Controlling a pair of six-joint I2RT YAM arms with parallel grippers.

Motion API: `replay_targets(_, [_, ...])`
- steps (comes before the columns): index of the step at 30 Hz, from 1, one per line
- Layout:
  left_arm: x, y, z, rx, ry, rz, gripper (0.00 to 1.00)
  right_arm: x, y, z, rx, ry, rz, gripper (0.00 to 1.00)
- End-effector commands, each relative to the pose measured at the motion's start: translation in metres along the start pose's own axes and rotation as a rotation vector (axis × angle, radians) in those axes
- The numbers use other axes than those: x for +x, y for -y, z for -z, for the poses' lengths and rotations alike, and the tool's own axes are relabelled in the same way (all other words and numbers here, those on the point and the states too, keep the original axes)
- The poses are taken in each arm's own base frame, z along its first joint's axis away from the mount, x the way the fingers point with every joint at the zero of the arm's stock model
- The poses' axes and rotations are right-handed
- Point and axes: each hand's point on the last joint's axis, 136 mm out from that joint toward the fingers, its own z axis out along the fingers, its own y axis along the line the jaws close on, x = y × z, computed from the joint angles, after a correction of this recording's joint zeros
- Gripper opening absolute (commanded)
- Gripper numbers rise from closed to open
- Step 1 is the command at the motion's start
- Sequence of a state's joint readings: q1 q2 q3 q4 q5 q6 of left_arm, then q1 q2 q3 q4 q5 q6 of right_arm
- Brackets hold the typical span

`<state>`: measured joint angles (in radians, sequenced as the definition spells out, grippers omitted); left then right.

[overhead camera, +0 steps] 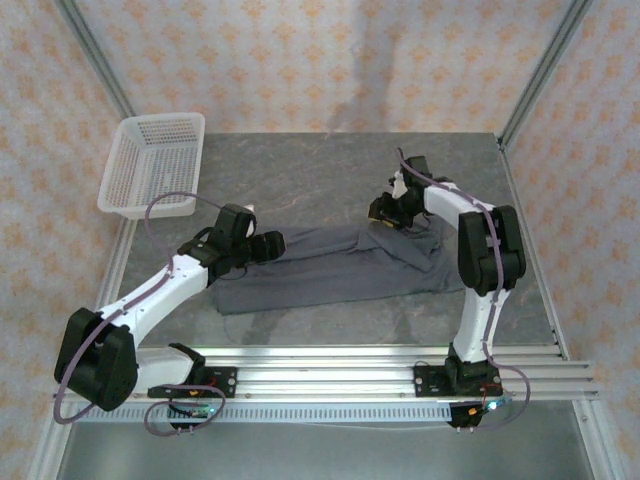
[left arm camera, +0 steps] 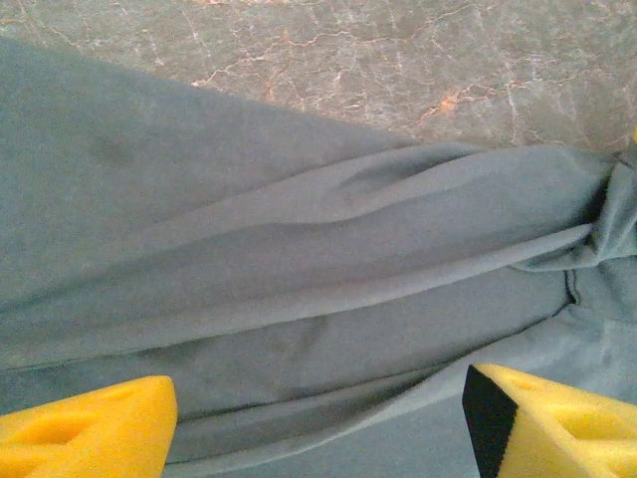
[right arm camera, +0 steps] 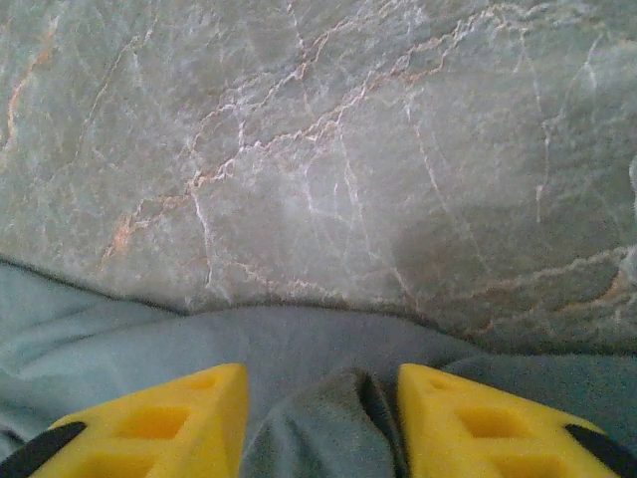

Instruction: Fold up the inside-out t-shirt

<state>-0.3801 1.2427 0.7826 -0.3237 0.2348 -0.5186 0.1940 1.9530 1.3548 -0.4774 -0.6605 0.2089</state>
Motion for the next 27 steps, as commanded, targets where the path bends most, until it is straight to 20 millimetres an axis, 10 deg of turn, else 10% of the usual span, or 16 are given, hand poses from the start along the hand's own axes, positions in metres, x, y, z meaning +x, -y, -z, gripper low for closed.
replay_targets(1, [0.002, -0.006, -0.002, -0.047, -0.001, -0.017, 0.77, -0.001, -0.023, 0.019, -0.065, 0.034, 0.022, 0.32])
replay_targets(10, [0.004, -0.009, -0.005, -0.062, -0.013, -0.015, 0.77, 0.014, -0.019, 0.013, -0.079, -0.023, 0.017, 0.00])
replay_targets(18, [0.003, -0.004, -0.001, -0.034, -0.009, -0.012, 0.77, 0.055, -0.042, 0.049, -0.106, 0.026, 0.056, 0.00])
replay_targets(23, [0.004, 0.002, -0.001, 0.002, -0.007, 0.001, 0.77, 0.126, -0.044, 0.023, -0.114, -0.083, 0.064, 0.00])
replay_targets(27, [0.008, 0.000, -0.005, 0.001, -0.021, 0.002, 0.77, 0.146, -0.040, 0.024, -0.095, -0.101, 0.064, 0.25])
